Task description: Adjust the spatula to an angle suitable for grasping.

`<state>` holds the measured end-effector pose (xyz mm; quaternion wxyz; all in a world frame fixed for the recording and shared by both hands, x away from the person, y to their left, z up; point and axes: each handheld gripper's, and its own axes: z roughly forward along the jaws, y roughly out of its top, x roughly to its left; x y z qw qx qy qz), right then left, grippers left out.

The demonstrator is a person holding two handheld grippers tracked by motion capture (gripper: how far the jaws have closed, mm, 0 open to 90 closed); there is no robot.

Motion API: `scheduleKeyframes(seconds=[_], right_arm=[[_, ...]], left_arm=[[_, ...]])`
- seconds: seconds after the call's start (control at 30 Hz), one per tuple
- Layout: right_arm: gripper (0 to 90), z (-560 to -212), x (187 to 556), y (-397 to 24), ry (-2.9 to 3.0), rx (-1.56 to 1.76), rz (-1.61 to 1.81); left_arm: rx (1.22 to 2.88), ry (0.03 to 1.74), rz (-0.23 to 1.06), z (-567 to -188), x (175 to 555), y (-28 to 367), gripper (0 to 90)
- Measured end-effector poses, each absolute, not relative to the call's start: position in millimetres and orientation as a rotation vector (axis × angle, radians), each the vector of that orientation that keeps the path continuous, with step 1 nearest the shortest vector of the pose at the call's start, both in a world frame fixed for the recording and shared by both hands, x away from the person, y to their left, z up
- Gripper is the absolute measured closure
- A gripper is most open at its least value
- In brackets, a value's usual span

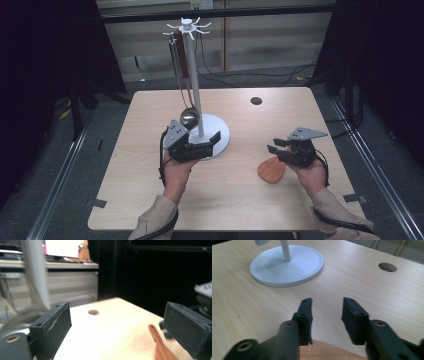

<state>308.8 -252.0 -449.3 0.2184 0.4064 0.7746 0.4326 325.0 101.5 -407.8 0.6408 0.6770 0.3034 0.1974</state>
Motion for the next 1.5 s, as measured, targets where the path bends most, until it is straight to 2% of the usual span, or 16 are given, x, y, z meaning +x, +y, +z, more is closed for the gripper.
scheduleKeyframes(seconds=[0.07,0.2,0.27,0.93,1.17,1.4,1.5], right_arm=[[77.0,-451,307,-258,2.129,1.141,1.156],[87.7,-459,309,-269,2.137,1.197,1.083],[90.0,-463,310,-273,2.130,1.233,1.048],[90.0,-500,332,-315,2.081,1.525,0.784],[88.8,-502,347,-302,2.086,1.488,0.800],[84.0,-502,363,-285,2.133,1.458,0.825],[77.3,-501,371,-277,2.151,1.461,0.827]], left_arm=[[1.559,0.677,0.445,-412,323,100,7.0],[1.581,0.681,0.418,-418,319,97,6.6],[1.592,0.665,0.415,-421,318,96,6.5],[1.639,0.691,0.393,-433,319,98,5.9],[1.619,0.703,0.402,-429,320,101,5.9],[1.615,0.701,0.386,-430,322,101,5.9],[1.623,0.722,0.398,-430,322,102,6.0]])
